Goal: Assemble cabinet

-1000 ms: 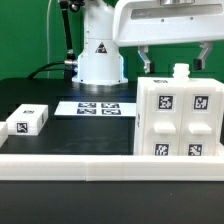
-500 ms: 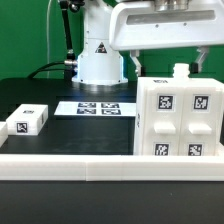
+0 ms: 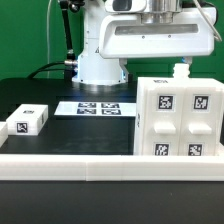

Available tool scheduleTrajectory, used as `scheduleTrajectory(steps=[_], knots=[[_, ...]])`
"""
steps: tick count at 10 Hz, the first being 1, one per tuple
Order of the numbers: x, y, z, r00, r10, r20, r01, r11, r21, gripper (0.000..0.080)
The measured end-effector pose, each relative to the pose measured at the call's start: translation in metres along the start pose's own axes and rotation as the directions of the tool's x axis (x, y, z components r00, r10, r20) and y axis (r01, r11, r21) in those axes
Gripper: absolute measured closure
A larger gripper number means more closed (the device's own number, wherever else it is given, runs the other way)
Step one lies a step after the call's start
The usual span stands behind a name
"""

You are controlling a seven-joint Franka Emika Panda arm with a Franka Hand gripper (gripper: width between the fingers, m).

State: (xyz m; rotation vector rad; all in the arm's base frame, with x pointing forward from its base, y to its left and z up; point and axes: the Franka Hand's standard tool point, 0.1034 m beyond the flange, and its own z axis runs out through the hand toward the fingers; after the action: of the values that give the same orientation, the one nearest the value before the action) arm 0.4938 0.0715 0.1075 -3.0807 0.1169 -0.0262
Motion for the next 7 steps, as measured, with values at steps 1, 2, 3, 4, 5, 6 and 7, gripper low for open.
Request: scheduleTrajectory(steps=[1,2,3,4,5,6,7], knots=[[0.0,0.001,0.0,1.0,-0.002,0.0,0.002,1.0,0.0,0.0002],[0.0,0.001,0.0,1.0,-0.005,0.0,0.005,1.0,0.0,0.0002],[0.001,0.008,0.0,1.0,-0.011,0.0,0.011,1.0,-0.002,0.0002],[0.002,0.02,0.001,0.999,-0.037,0.0,0.037,0.999,-0.001,0.0002],[-0.001,0.043,0.003,0.998,-0.057,0.005,0.057,0.998,-0.004,0.0002],[-0.004,0.065,0.005,0.998,-0.069,0.007,0.069,0.998,-0.006,0.0002],[-0.006,0.085,0.007,0.996,-0.091,0.009,0.091,0.996,-0.01,0.0002]])
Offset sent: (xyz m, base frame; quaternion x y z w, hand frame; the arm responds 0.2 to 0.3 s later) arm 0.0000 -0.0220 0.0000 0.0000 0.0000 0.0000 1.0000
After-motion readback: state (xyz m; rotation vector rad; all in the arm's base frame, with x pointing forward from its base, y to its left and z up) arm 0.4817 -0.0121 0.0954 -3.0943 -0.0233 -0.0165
